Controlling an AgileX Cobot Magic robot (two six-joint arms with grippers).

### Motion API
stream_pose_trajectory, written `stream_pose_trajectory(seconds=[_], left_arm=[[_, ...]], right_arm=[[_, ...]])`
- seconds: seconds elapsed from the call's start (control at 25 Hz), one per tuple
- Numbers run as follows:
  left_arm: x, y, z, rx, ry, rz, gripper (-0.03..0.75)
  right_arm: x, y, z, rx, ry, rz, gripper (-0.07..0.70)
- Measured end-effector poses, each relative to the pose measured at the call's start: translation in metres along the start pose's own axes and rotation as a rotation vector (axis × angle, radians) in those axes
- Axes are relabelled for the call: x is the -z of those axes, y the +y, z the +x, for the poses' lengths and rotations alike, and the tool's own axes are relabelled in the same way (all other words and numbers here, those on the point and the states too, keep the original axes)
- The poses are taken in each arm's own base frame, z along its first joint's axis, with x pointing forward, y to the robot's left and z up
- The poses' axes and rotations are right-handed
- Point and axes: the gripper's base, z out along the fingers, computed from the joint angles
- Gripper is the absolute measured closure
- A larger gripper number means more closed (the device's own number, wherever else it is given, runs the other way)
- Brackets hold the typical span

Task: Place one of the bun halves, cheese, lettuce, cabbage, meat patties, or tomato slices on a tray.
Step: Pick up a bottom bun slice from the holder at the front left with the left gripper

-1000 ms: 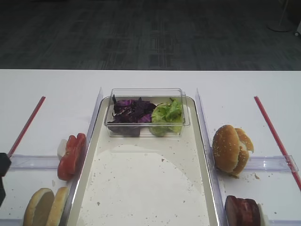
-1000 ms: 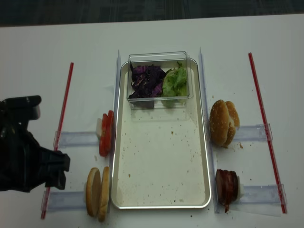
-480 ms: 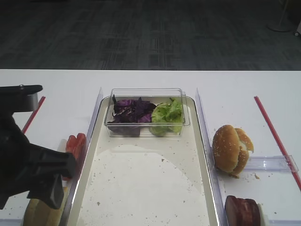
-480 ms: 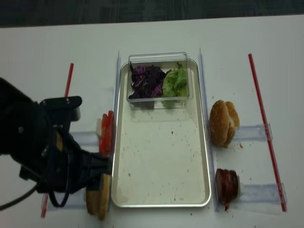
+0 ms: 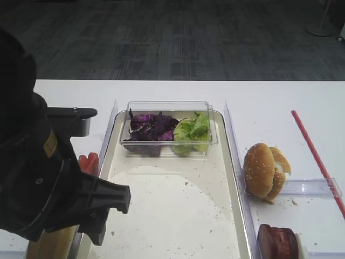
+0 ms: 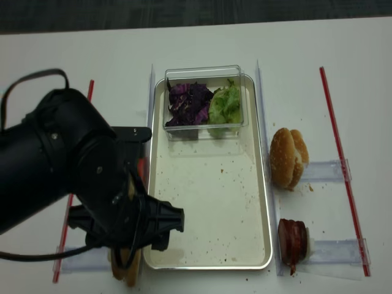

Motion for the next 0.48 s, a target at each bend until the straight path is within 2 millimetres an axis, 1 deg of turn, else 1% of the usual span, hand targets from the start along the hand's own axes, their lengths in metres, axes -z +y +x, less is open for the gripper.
stream_pose_trajectory(seconds=[0.48], left_arm=[[-0.014,-0.006,-0.010,-0.015,-0.029,-0.026,0.191]], right_arm=[[0.000,0.000,0.000,0.000,0.000,0.000,0.456]])
